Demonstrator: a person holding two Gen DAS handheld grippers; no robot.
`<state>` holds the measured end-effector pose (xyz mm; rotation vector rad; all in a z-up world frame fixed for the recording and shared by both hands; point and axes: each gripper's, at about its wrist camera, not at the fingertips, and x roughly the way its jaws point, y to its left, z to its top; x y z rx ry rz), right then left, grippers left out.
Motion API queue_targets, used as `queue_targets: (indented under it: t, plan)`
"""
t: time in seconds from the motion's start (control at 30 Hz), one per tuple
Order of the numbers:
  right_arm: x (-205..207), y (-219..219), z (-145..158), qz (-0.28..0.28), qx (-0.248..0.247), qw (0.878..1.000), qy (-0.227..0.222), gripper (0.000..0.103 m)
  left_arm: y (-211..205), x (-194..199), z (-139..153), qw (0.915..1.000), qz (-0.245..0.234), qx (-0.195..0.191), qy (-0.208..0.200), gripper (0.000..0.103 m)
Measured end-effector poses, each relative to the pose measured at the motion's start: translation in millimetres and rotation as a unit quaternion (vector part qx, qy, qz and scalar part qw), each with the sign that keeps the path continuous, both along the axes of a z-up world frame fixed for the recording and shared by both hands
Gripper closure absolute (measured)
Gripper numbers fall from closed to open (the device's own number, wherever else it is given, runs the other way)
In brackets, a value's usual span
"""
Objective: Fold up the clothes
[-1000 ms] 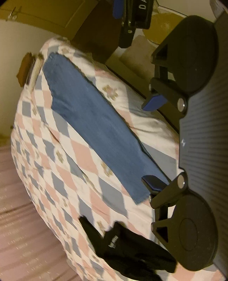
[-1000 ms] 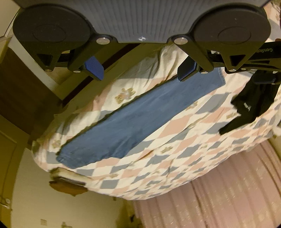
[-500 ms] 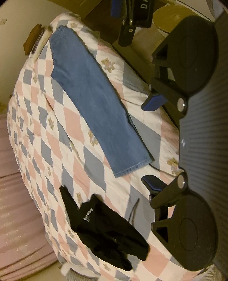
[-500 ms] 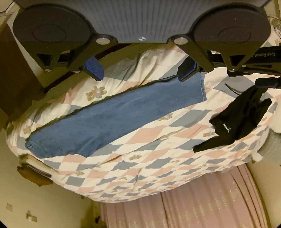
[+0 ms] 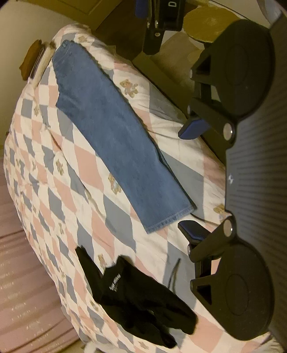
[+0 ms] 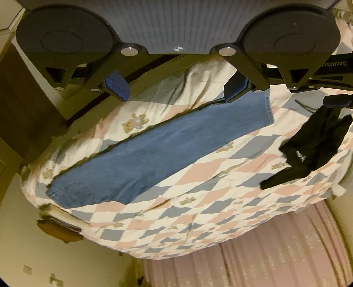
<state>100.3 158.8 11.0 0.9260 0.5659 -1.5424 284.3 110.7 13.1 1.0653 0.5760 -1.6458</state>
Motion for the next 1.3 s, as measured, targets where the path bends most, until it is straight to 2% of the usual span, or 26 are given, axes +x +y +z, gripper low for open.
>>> queue_targets:
  t: [0.2,0.3,0.5,0.7,0.83,1.0,1.07,1.2,1.27,1.3]
  plan:
    - [6.4,-20.3,-4.2,-0.047,0.01,0.999,-0.001,0.008,-32.0,4.4,-6.0,0.9989,-0.045,0.008,0.01,0.025]
    - [19.2,-34.4,-9.4,-0.06,0.017,0.998,-0.003,0.008,-60.4,21.8,-14.4,0.9979,-0.056,0.022,0.023,0.025]
    - [43.6,-58.2,-33.8,-0.107,0.044,0.993,-0.007,0.008,-125.2,81.2,-52.0,0.9913,-0.051,0.091,0.081,0.025]
    - [89.6,-67.7,-79.0,-0.123,0.092,0.988,0.018,0.008,-189.9,140.7,-89.7,0.9766,-0.045,0.158,0.138,0.026]
    - [137.8,-74.1,-115.8,-0.07,0.116,0.989,0.055,0.013,-228.9,178.4,-132.3,0.9588,-0.007,0.221,0.179,0.026]
    - [207.5,-95.6,-153.4,0.054,0.101,0.987,0.114,0.028,-254.1,205.1,-191.5,0.9259,0.062,0.284,0.242,0.028]
    - [235.0,-105.5,-167.1,0.106,0.09,0.981,0.135,0.028,-260.5,211.5,-213.3,0.9131,0.084,0.302,0.261,0.028]
    - [292.1,-120.3,-195.4,0.195,0.066,0.964,0.166,0.03,-262.3,213.2,-235.7,0.9053,0.085,0.304,0.285,0.029]
    - [308.8,-119.4,-213.2,0.217,0.061,0.953,0.203,0.034,-262.8,213.8,-245.4,0.9019,0.084,0.302,0.297,0.029]
    - [316.0,-118.3,-222.2,0.225,0.059,0.946,0.225,0.039,-263.0,214.1,-250.3,0.9002,0.083,0.301,0.304,0.029]
